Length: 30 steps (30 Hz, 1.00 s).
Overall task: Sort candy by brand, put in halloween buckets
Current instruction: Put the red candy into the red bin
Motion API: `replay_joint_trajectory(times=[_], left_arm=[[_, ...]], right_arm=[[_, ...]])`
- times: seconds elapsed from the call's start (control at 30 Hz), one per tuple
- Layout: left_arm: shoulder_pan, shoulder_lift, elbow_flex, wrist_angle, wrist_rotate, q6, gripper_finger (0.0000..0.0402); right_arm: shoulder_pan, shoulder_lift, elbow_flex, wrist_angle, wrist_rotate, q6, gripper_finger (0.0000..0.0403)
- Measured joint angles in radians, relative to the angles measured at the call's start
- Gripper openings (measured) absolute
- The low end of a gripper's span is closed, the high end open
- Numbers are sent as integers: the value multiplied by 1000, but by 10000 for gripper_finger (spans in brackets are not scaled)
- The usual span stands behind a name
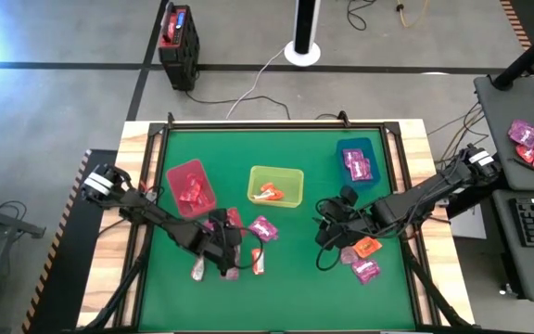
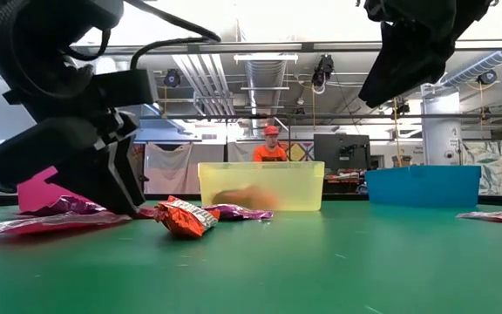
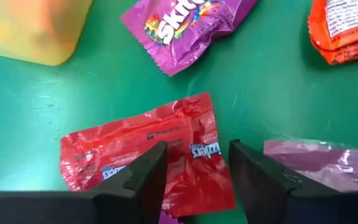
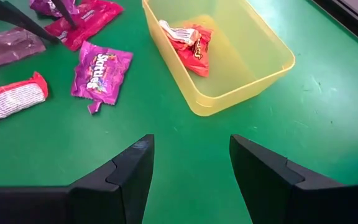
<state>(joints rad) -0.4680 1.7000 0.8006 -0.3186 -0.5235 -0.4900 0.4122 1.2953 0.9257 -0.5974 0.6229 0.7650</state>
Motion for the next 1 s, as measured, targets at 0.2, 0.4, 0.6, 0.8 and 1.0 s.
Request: replay_joint_trajectory(times=[0.2,0.4,0.6,0.8,1.0], left_arm=[[22,-4,-43,81,7,-6,153],[31,-4,-57,86,1,-10,109],[32,-3,-58,85,-4,-10,12],[24,-51,-44,55,27,36,3],[21,-183,3,-11,18,137,0]], right_arm=[[0,0,0,4,2,-4,203],[0,0,0,5,6,-5,203],[0,0,0,6,7,-6,203],[0,0,0,6,7,-6,203],[0,0,0,6,7,-6,203]])
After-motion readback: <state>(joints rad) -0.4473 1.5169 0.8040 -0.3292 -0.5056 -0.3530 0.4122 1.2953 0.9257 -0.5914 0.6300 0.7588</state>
